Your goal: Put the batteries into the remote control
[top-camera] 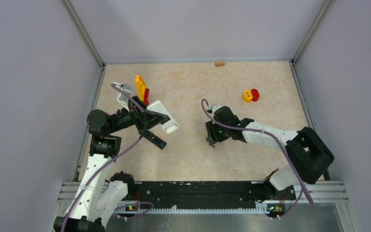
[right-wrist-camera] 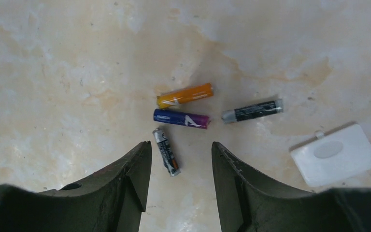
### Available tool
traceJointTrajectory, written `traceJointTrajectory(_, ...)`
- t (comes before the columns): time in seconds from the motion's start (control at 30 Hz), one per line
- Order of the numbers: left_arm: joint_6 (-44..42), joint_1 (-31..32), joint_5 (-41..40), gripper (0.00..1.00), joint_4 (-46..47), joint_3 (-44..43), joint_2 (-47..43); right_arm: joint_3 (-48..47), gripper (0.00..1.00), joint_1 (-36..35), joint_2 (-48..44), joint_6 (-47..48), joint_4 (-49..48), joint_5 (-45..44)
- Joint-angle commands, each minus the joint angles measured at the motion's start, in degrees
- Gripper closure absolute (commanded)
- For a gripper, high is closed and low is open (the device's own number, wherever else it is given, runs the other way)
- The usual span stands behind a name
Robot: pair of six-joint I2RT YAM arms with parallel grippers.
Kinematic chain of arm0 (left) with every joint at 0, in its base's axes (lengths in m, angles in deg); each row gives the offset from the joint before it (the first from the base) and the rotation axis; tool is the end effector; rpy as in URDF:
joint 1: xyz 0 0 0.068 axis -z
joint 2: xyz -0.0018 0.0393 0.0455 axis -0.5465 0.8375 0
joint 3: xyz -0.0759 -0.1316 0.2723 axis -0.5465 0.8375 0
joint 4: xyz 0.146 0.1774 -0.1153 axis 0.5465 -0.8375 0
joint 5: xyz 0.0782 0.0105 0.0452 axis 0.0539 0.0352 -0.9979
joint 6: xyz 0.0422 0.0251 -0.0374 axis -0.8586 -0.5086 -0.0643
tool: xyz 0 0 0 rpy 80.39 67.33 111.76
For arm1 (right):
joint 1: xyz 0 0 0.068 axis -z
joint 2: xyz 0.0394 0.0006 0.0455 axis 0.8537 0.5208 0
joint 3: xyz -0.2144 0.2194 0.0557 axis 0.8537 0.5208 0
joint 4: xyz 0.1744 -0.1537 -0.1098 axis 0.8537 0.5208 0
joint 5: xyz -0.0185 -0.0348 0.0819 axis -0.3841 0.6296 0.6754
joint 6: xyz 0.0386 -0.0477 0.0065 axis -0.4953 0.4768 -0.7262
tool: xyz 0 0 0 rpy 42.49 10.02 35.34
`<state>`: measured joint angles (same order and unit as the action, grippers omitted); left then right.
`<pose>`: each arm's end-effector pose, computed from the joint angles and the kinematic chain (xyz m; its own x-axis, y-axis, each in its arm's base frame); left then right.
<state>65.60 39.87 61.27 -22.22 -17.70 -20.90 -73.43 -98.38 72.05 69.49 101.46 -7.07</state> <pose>0.1225 -0.0566 0.3987 -0.3625 -0.2630 -0.8941 0.8799 0.2197 -0.4214 0.2127 0.1802 0.2150 -0.7747 -0.2725 -0.5706 -0.4605 0.8616 0.2136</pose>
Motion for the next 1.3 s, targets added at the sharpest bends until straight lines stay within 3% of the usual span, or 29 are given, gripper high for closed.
traceJointTrajectory(0.0,0.35,0.02,0.99,1.00,2.81,-1.36,0.41,-5.06,0.51,-4.22,4.01,4.71,1.14,-2.33)
traceJointTrajectory(0.4,-3.31,-0.01,-1.59,1.00,-4.23,-2.22,-1.21,-10.35,0.69,-8.62,10.12,7.60,6.18,-7.35)
traceJointTrajectory(0.8,-5.00,-0.05,-2.59,1.00,-7.38,-2.70,-1.96,-11.53,0.70,-9.41,12.80,6.45,9.42,-7.10)
traceJointTrajectory(0.87,-5.06,-0.02,-2.72,1.00,-7.59,-2.76,-2.04,-11.61,0.74,-9.36,13.29,5.86,9.64,-7.38)
traceJointTrajectory(0.97,-5.04,-0.01,-3.45,1.00,-8.16,-2.95,-2.21,-11.66,0.90,-9.39,13.58,4.59,9.30,-8.76)
traceJointTrajectory(1.03,-4.72,-0.02,-4.55,1.00,-8.66,-3.26,-2.37,-11.91,1.00,-9.44,12.94,3.60,9.08,-9.48)
traceJointTrajectory(1.27,2.07,0.02,-16.35,1.00,-6.99,-1.46,-3.34,-12.16,1.00,-9.37,1.63,-3.45,7.08,-11.15)
